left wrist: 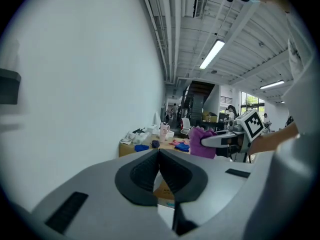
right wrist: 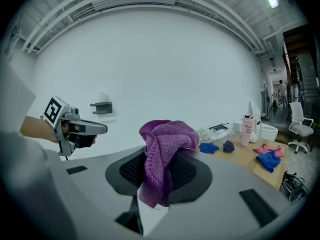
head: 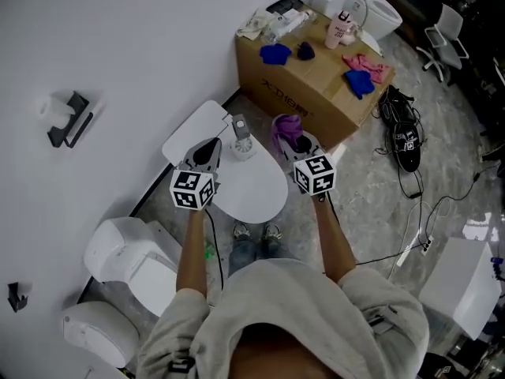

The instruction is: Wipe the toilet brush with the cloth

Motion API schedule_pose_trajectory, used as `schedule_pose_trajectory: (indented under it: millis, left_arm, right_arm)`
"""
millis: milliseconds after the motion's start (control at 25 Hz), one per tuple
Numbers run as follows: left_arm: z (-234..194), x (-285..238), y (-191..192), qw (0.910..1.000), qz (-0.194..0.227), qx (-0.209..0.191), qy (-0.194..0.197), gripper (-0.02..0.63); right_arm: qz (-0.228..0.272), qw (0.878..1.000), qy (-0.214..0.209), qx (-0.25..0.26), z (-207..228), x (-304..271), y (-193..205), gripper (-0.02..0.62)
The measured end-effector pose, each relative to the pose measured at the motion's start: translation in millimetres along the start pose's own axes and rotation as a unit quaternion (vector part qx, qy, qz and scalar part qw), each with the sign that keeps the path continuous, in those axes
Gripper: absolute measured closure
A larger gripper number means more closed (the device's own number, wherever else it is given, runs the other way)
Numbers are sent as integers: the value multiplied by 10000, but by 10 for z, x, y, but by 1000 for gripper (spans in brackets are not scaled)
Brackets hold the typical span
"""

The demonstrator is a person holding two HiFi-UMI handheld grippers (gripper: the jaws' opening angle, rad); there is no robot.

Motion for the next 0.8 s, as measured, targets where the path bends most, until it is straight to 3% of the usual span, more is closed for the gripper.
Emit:
schedule_pose_trajectory:
  millis: [440, 800]
  left_arm:
    - [56, 263, -347, 9994, 206, -244, -120, 586]
    - [97, 395, -385, 9987, 299, -309, -264, 586]
  right_arm:
    - [474, 9981, 239, 303, -11, 417, -524, 476]
    - [545, 9963, 381, 546, 25, 677, -596, 476]
Point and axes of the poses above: the fingertips, and each gripper's own axes: x backward along the fingers, z to its right, y out of its underside, the point moved 1 cm from there along x, backward along the fingers, and after that the axes turned 5 degrees about z, right-handed, at the moved point
